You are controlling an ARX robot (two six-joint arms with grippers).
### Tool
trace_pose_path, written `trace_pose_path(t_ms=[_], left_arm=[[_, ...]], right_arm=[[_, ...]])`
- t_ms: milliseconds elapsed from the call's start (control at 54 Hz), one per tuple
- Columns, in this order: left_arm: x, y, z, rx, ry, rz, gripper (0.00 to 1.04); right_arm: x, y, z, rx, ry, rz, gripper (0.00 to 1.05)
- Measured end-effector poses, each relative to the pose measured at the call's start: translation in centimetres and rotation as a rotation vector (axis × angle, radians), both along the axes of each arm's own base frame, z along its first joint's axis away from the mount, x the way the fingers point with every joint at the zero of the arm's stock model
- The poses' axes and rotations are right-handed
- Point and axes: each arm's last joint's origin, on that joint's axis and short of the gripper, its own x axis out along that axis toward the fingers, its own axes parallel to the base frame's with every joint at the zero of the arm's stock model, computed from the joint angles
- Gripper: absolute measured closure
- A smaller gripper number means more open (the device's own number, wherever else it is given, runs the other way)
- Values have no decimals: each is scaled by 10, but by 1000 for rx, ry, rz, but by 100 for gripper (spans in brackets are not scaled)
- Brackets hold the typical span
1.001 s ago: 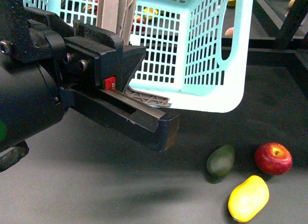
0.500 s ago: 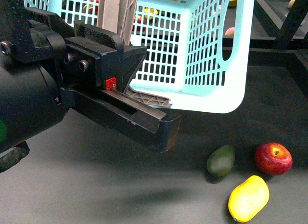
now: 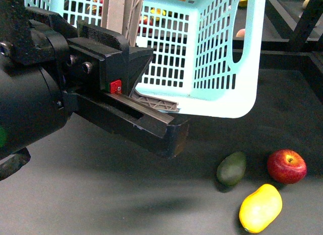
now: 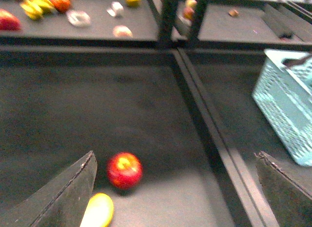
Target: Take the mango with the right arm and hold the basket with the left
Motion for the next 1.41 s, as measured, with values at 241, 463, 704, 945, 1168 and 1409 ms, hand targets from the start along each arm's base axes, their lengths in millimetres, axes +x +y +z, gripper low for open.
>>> trace_pose_path(t_ms=[241,463,704,945,1168,1409], left_arm=[[0,0,0,-1,0,-2,90],[0,0,0,-1,1,-1,90],[0,0,0,-1,1,-2,90],[0,0,0,-1,1,-3,90],[0,0,0,-1,0,-2,90],[0,0,0,-1,0,-2,90]], right_arm=[[34,-10,-12,-105,130,93,8],[63,-21,-35,-325,290,284,8],[82,-31,-99,-514,629,609,8],[91,-30,-148,-513,784,780,8],[101,-24,-172,-499,831,868,8],[120,-14,-191,-555,795,967,8]])
